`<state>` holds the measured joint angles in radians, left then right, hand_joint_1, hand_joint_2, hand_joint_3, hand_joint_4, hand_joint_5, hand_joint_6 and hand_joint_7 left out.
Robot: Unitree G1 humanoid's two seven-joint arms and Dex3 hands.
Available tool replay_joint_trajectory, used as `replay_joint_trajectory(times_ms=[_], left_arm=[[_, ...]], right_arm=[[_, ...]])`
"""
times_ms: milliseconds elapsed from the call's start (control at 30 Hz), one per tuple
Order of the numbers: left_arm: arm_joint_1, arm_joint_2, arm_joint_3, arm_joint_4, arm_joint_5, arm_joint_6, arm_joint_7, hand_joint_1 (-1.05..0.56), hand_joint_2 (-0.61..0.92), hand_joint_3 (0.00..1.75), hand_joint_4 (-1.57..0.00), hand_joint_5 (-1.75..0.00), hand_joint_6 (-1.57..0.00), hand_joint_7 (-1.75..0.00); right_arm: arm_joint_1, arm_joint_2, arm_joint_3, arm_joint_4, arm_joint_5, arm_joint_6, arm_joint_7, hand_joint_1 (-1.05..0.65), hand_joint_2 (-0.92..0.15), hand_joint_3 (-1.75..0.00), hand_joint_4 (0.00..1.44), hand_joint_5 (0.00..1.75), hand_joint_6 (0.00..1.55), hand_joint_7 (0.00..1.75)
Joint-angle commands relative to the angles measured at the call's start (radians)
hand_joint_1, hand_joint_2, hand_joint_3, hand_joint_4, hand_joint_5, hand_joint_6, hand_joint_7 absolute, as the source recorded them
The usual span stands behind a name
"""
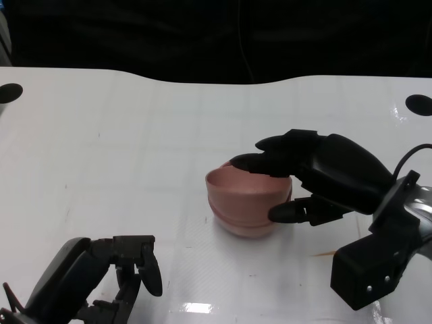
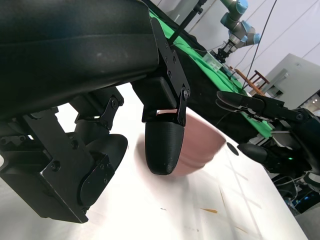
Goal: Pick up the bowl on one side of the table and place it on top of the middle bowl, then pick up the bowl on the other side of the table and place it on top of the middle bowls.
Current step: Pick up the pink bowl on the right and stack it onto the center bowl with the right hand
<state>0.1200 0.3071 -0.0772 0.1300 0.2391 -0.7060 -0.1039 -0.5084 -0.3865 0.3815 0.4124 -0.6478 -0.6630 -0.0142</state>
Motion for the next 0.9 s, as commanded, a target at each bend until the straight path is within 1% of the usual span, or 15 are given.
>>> replay_joint_trajectory(times_ms=[33,67,133,233,533,667,900], left_arm=[[0.001,0.014,0.008,0.001,-0.004,0.003,-0.005,0.11,0.19,1.63,-0.92,-1.65,-0.89,-1.42],[0.002,0.014,0.008,-0.001,-0.006,0.005,-0.006,0.11,0.20,1.63,-0.92,-1.64,-0.89,-1.42],[0.000,0.013,0.008,0.002,-0.007,0.002,-0.006,0.11,0.20,1.62,-0.93,-1.64,-0.89,-1.43],[-0.003,0.013,0.007,0.005,-0.009,0.001,-0.008,0.11,0.20,1.63,-0.93,-1.64,-0.89,-1.43],[-0.003,0.014,0.007,0.006,-0.010,0.002,-0.008,0.11,0.19,1.64,-0.93,-1.64,-0.89,-1.43],[-0.005,0.015,0.008,0.013,-0.009,-0.007,-0.006,0.11,0.20,1.63,-0.93,-1.65,-0.89,-1.42],[-0.003,0.015,0.008,0.012,-0.004,-0.005,-0.004,0.10,0.19,1.64,-0.92,-1.65,-0.89,-1.42]], right_arm=[[0.036,-0.034,-0.027,-0.040,0.006,0.007,-0.003,-0.74,-0.92,-0.37,0.22,0.29,0.39,0.00],[0.046,-0.039,-0.032,-0.052,0.005,0.005,-0.005,-0.74,-0.92,-0.37,0.22,0.30,0.39,0.00],[0.064,-0.045,-0.040,-0.076,0.006,0.004,-0.002,-0.73,-0.92,-0.37,0.14,0.42,0.38,0.00],[0.088,-0.051,-0.043,-0.096,0.001,-0.004,-0.006,-0.73,-0.92,-0.37,0.11,0.48,0.38,0.00],[0.099,-0.054,-0.045,-0.108,-0.001,-0.004,-0.006,-0.72,-0.92,-0.36,0.09,0.53,0.38,0.00],[0.165,-0.078,-0.004,-0.137,-0.062,-0.016,0.001,-0.72,-0.92,-0.32,0.11,0.55,0.43,0.03],[0.171,-0.075,-0.001,-0.130,-0.074,-0.010,-0.002,-0.72,-0.92,-0.31,0.08,0.55,0.43,0.02]])
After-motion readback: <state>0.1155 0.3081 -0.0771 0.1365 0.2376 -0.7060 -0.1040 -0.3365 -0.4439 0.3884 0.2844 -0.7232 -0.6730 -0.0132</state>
